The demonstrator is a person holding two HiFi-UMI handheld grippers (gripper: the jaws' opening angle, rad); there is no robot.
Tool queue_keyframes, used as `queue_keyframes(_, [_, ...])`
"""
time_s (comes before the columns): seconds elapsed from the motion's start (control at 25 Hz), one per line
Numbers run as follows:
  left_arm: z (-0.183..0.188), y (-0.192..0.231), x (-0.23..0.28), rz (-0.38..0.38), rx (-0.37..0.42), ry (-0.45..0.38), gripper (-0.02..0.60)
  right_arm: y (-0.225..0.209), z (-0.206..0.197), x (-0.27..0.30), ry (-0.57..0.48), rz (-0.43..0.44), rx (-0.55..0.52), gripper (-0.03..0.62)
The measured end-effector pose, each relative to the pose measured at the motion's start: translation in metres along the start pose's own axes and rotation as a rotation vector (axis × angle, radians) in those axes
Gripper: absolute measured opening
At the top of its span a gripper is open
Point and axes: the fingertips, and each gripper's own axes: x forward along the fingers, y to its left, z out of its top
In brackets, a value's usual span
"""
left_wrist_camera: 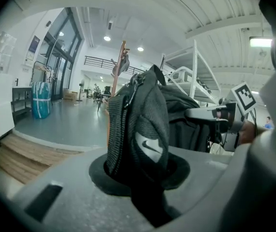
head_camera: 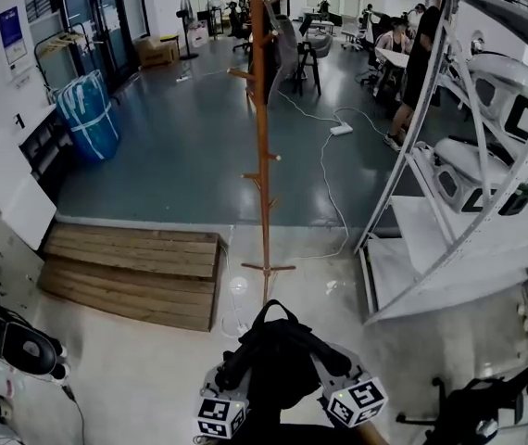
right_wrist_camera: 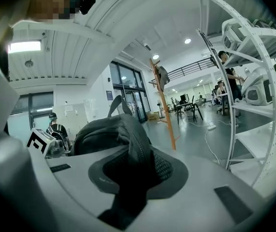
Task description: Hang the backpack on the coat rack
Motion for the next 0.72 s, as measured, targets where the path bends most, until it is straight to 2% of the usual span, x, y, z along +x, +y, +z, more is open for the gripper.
queue_keyframes(0.44, [0.048,0.073,0.055,-0.026,0.027,-0.022,0.1,-0.017,0.033,0.09,-0.033,-0.024,0.005,0.078])
queue_keyframes(0.72, [0.067,0.098,0.079,-0.018,0.018,-0.026,0.1,-0.027,0.051,0.126,-0.02,-0.019,-0.002,0.078])
